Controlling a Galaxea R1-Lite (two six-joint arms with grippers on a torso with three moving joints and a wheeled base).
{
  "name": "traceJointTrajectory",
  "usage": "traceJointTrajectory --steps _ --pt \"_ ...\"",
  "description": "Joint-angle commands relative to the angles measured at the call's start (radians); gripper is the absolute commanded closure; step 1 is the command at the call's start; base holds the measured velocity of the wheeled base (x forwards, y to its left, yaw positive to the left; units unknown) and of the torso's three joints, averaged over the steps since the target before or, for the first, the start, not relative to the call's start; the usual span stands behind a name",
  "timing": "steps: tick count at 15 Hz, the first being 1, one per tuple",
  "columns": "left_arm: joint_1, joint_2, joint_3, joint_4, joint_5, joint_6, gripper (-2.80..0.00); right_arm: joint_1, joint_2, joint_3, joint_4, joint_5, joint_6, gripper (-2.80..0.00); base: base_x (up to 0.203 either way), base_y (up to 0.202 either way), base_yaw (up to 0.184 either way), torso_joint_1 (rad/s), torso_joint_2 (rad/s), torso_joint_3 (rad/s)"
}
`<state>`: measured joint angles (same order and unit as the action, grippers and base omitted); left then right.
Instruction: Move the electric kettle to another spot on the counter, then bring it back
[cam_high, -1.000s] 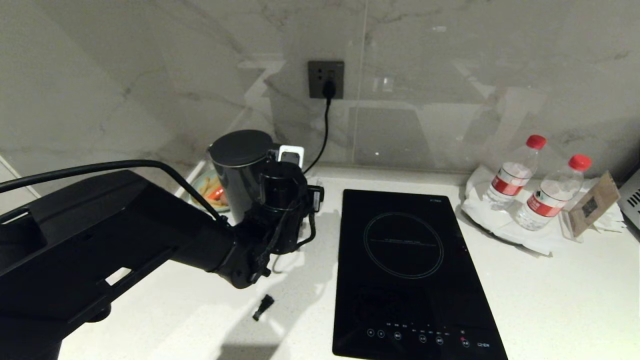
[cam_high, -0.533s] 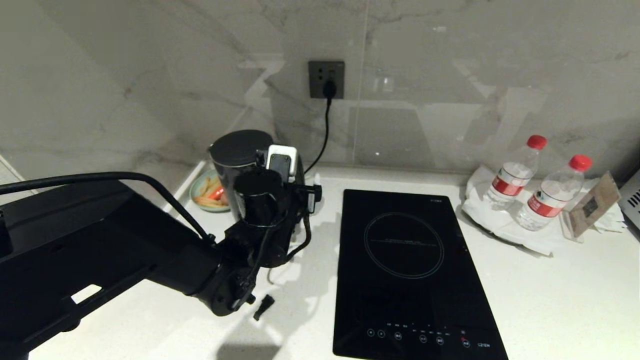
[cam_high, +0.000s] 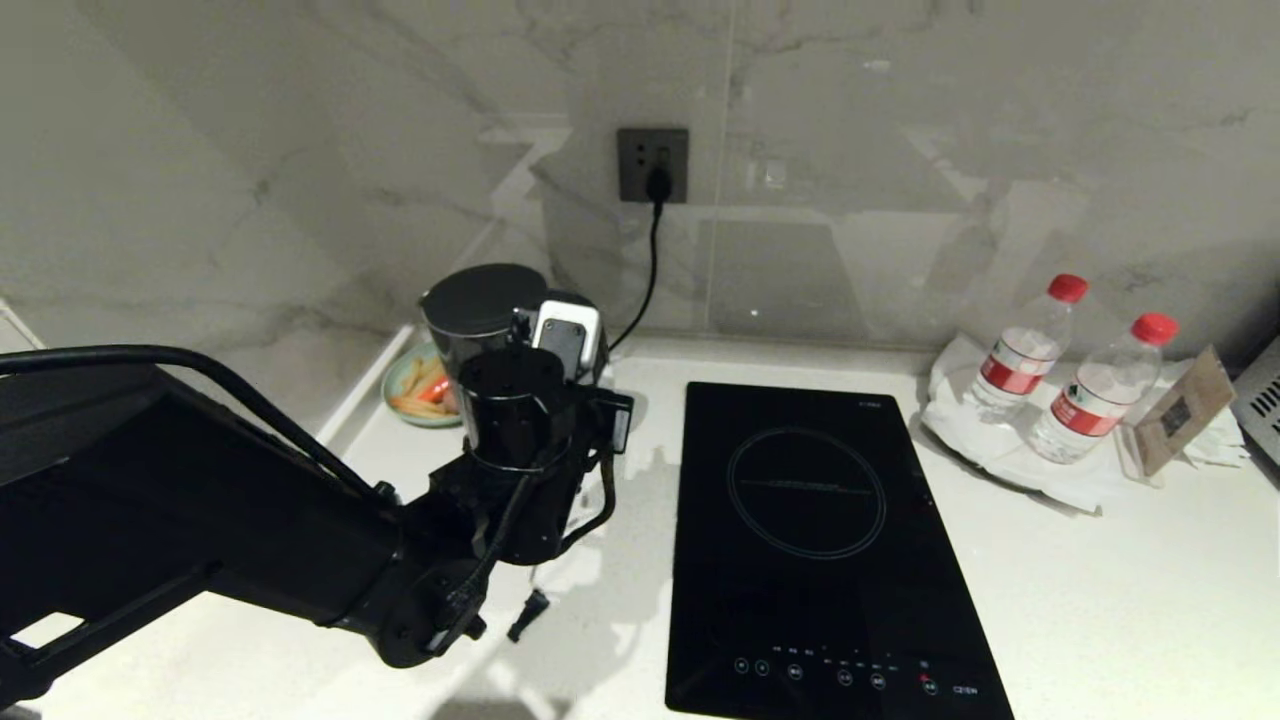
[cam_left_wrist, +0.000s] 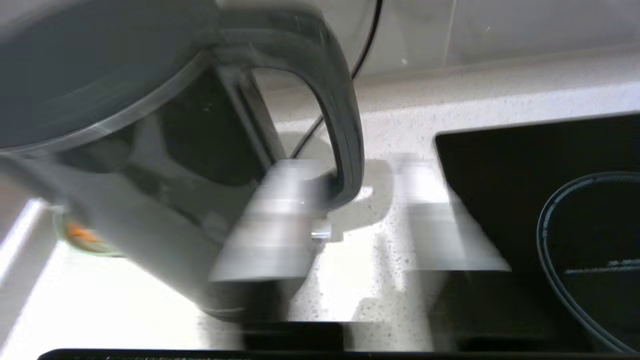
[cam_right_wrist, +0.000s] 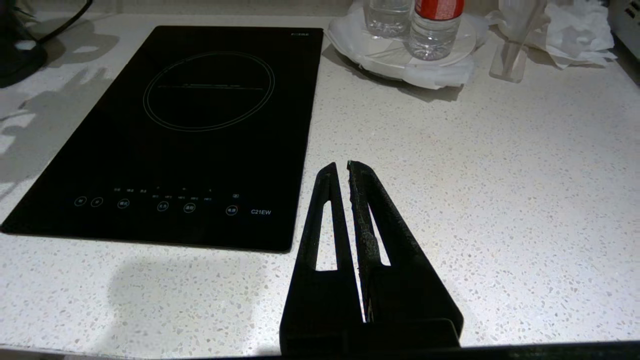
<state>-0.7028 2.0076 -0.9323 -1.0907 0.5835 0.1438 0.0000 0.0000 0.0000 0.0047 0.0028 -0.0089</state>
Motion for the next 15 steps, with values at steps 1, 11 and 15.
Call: traceJointTrajectory --steps 1,11,15 --pt "-0.001 -0.018 -0.01 0.005 0.031 0.0 0.0 0.0 0.0 0.0 0.0 0.0 0.0 0.0 0.0 0.0 0.0 -0.002 0.0 0.162" --pt "0.041 -0.047 0.111 -0.026 -0.016 0.002 0.0 0.0 0.0 0.0 0.0 0.0 0.0 0.0 0.0 0.0 0.0 0.002 0.0 0.174" --pt "0.085 -0.089 0.22 -0.259 -0.196 0.058 0.0 0.0 0.0 0.0 0.0 0.0 0.0 0.0 0.0 0.0 0.0 -0.001 0.0 0.009"
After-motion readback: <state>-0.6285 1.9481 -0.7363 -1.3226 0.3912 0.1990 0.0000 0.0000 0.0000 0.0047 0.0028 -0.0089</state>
